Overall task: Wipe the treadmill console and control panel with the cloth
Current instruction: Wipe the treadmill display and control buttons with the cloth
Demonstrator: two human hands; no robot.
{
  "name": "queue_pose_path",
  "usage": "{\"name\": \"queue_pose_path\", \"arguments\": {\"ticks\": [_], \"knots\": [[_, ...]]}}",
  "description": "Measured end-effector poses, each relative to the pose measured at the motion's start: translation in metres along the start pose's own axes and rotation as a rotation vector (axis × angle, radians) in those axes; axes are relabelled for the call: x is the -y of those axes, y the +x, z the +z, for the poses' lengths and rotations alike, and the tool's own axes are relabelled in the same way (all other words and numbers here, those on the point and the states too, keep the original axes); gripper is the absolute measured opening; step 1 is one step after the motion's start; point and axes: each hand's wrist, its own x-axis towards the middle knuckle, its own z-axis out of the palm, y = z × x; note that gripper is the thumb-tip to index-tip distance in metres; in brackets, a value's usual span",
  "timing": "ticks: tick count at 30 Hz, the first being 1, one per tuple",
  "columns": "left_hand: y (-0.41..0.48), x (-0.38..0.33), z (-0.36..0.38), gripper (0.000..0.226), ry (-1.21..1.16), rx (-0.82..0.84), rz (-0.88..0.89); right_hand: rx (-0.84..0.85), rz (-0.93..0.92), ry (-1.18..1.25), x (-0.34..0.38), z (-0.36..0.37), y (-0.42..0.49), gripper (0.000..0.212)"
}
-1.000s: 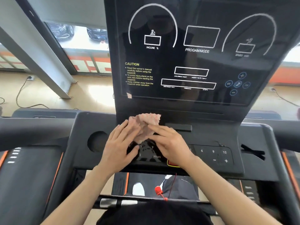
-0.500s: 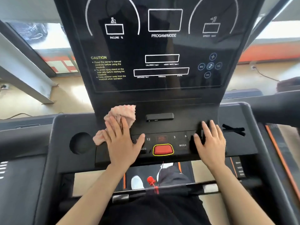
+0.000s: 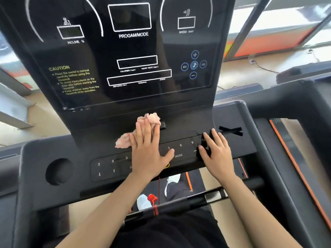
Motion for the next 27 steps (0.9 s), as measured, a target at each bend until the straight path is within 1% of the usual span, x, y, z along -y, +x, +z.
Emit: {"name": "queue_pose_path", "arguments": {"ticks": [3,6,9,12,14,17,21,23,25,27], "knots": [[0.008,-0.016,0.001,0.102,0.042,0.029,0.048,-0.010,-0.008,0.000,0.000,-0.002,0.002,0.050],[0.013,-0.037,0.007,0.099,0.076,0.056,0.187,-0.004,-0.021,-0.012,-0.003,-0.005,0.002,0.050],[0.023,-0.063,0.015,0.097,0.035,0.084,0.287,-0.022,-0.058,-0.001,-0.007,-0.006,0.000,0.049],[0.035,-0.085,0.020,0.095,-0.007,0.113,0.357,-0.019,-0.059,0.080,-0.012,-0.009,0.000,0.043],[0.045,-0.096,0.021,0.094,-0.004,0.156,0.416,-0.067,-0.052,0.122,-0.018,-0.012,-0.004,0.037],[0.058,-0.111,0.018,0.098,-0.017,0.230,0.535,-0.191,0.035,0.177,-0.027,-0.018,-0.015,0.029],[0.074,-0.126,0.021,0.095,-0.049,0.265,0.696,-0.300,0.094,0.210,-0.036,-0.015,-0.027,0.027],[0.079,-0.130,0.019,0.089,-0.143,0.286,0.755,-0.374,0.114,0.237,-0.035,-0.016,-0.029,0.027],[0.074,-0.125,0.014,0.075,-0.266,0.220,0.810,-0.426,0.100,0.254,-0.032,-0.020,-0.028,0.027],[0.058,-0.111,0.011,0.057,-0.362,0.072,0.826,-0.426,0.024,0.246,-0.028,-0.026,-0.021,0.029]]}}
